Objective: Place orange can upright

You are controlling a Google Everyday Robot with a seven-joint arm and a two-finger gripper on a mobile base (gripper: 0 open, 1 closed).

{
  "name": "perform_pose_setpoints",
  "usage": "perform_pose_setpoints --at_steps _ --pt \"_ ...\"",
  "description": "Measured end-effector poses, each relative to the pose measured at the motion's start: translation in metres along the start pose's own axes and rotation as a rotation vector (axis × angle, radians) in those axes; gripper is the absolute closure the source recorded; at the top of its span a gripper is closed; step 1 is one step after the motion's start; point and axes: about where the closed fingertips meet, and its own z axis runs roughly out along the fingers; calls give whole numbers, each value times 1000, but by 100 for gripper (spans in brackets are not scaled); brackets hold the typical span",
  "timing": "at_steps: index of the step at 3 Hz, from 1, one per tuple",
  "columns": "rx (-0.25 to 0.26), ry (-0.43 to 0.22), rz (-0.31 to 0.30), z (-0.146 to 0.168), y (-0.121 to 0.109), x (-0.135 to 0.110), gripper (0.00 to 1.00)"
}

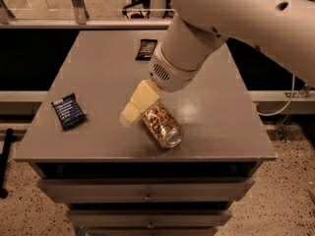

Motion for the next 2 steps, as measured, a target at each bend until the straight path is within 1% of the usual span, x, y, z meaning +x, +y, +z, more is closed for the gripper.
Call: perform_pose_setpoints --at_steps 1,2 --pt "34 14 68 21 4 8 0" --pt "77 55 127 45 3 16 3"
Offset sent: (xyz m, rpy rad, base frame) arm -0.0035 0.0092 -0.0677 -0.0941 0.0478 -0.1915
